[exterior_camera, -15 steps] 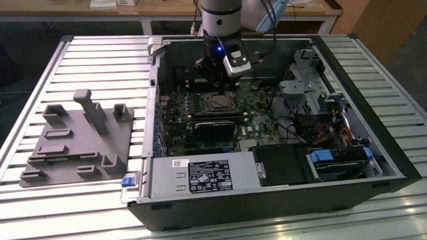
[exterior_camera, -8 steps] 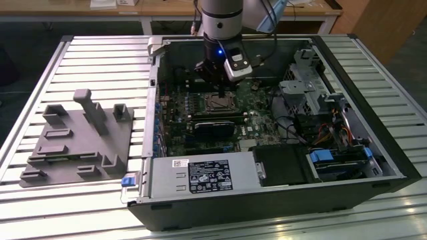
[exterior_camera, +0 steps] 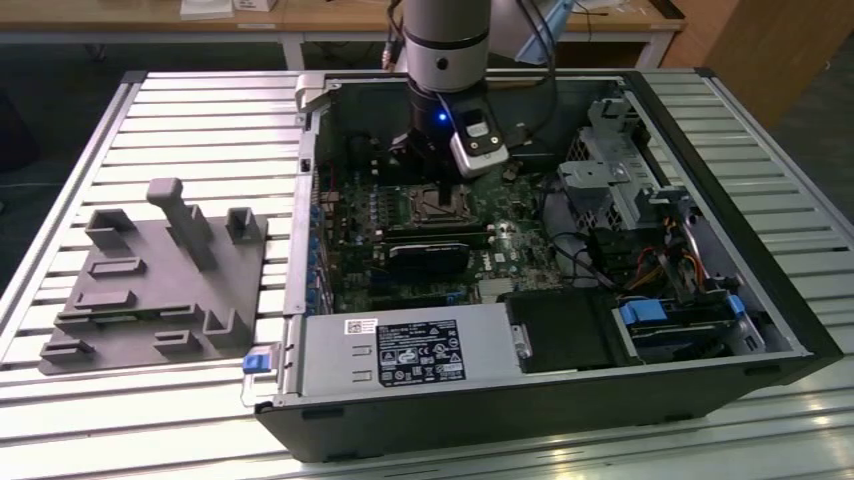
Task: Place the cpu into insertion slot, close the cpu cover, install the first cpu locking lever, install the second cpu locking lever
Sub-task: 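Install the second cpu locking lever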
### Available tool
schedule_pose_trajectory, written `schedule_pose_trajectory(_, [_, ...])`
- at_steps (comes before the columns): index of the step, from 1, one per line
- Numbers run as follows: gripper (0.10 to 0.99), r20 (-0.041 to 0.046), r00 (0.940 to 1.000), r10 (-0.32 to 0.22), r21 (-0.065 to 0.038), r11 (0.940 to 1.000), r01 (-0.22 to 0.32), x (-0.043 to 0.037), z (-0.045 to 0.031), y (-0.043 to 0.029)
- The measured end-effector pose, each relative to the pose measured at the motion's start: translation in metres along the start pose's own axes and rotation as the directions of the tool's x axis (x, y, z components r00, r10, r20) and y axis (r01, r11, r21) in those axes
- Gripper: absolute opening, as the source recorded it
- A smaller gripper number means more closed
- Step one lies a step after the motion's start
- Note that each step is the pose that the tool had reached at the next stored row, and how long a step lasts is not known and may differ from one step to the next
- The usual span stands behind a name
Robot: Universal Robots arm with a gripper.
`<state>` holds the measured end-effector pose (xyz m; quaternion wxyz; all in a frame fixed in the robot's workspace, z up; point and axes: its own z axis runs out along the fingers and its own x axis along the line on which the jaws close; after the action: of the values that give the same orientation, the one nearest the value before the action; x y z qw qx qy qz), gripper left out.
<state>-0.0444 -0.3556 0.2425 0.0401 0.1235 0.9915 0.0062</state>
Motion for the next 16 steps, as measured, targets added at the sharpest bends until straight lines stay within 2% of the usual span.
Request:
schedule_pose_trajectory(4, [0.106,-0.0047,1.0000,0.002,-0.018,0.9998,-0.002,0.0019,0.0007,-0.0058])
schedule_pose_trajectory(11, [0.106,-0.0077,1.0000,0.002,-0.030,0.9995,-0.003,0.0063,0.0022,-0.0141])
schedule_pose_trajectory(16, [0.106,-0.0132,0.9999,0.004,-0.052,0.9987,-0.005,0.0099,0.0054,-0.0177])
